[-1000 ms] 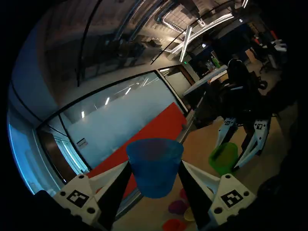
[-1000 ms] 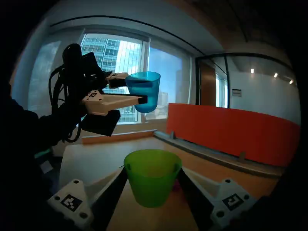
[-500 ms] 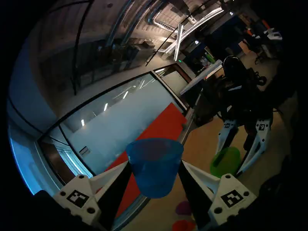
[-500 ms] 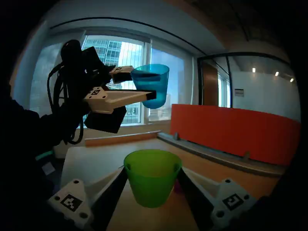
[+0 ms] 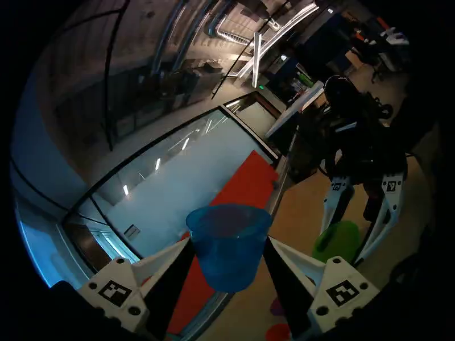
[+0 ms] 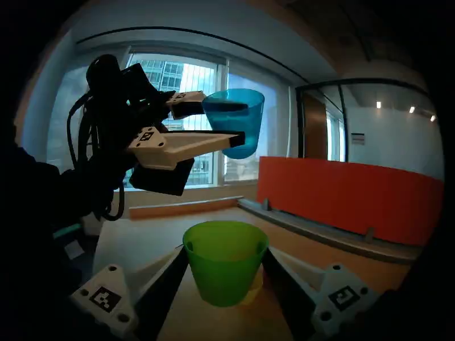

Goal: Pour water

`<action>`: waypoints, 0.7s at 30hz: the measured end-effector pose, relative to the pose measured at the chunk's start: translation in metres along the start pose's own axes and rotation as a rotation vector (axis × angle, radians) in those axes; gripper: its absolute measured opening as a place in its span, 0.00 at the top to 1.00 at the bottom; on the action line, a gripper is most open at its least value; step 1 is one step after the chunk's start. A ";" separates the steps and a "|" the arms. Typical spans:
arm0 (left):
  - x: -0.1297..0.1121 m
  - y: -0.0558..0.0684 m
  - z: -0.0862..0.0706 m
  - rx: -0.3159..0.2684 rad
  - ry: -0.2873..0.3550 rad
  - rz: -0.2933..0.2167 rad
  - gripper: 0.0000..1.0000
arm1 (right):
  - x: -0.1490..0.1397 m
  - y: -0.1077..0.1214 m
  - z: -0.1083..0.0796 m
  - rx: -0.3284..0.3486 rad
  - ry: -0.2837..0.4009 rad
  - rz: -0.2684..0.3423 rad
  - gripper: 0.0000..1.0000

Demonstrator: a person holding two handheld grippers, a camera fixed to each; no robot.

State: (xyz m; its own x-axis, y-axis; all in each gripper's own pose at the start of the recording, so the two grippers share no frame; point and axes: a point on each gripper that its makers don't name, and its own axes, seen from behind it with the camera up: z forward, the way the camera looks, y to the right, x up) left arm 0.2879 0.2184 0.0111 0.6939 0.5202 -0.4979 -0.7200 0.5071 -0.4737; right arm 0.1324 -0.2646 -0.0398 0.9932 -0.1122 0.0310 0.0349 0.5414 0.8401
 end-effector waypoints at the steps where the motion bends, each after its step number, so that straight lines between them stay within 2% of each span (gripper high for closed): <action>1: 0.000 0.000 0.000 0.000 0.001 0.007 0.19 | 0.000 0.000 0.001 0.001 0.000 -0.001 0.10; 21: 0.003 -0.001 0.007 0.018 -0.009 0.122 0.19 | 0.005 -0.006 0.008 0.014 0.006 -0.005 0.10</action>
State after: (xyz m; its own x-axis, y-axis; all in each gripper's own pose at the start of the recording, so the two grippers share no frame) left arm 0.2905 0.2239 0.0154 0.6013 0.5849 -0.5444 -0.7989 0.4522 -0.3967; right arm 0.1364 -0.2753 -0.0400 0.9937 -0.1099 0.0235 0.0385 0.5291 0.8477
